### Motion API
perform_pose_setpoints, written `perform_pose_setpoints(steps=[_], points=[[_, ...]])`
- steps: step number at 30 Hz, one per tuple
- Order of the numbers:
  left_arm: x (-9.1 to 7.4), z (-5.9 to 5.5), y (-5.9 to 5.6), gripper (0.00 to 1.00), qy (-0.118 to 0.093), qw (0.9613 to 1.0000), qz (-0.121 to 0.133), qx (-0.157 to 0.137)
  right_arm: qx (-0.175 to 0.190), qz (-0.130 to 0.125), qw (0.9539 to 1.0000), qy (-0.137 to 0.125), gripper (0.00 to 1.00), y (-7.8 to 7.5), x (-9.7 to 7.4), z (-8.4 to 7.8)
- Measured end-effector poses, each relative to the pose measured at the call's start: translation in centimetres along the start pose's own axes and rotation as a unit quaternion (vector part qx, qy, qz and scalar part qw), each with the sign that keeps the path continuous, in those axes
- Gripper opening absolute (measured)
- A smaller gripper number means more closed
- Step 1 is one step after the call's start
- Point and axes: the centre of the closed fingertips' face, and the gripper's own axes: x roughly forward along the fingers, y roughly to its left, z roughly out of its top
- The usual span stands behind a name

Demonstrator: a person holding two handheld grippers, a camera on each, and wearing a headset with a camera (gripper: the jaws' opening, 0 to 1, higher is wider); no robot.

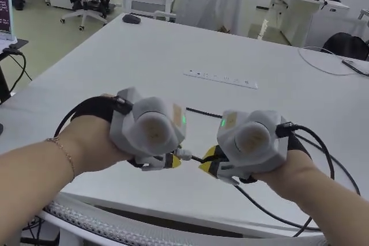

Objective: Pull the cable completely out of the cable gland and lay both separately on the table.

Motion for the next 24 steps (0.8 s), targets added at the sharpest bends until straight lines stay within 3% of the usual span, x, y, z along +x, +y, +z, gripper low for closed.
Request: perform_pose_setpoints(steps=[3, 11, 15, 16, 18, 19, 24], points=[[-0.1, 0.0, 0.1, 0.16, -0.001, 1.0, 0.004, -0.005, 0.011, -0.007, 0.9984, 0.055, 0.04, -0.4, 0.1, -2.5], [-0.1, -0.2, 0.4, 0.16, 0.003, 0.9999, 0.009, -0.01, 0.071, -0.022, 0.991, 0.112, 0.04, -1.4, -0.2, -5.7], [-0.1, -0.3, 0.4, 0.17, 0.006, 0.9999, 0.007, -0.007, 0.104, -0.012, 0.9882, 0.112, 0.04, -1.3, -0.3, -5.9], [-0.1, -0.3, 0.4, 0.17, 0.007, 0.9999, 0.007, -0.007, 0.105, 0.015, 0.989, 0.102, 0.04, -0.8, -0.2, -5.3], [-0.3, -0.4, 0.8, 0.17, 0.007, 0.9999, 0.012, -0.003, 0.117, 0.039, 0.989, 0.081, 0.04, -1.1, 0.4, -4.3], [-0.3, -0.4, 1.1, 0.17, 0.005, 0.9999, 0.013, -0.008, 0.117, 0.054, 0.9884, 0.08, 0.04, -1.7, 0.8, -4.1], [-0.2, -0.5, 0.7, 0.17, 0.007, 0.9999, 0.007, -0.013, 0.164, 0.037, 0.9835, 0.068, 0.04, -6.7, 3.1, -4.9]])
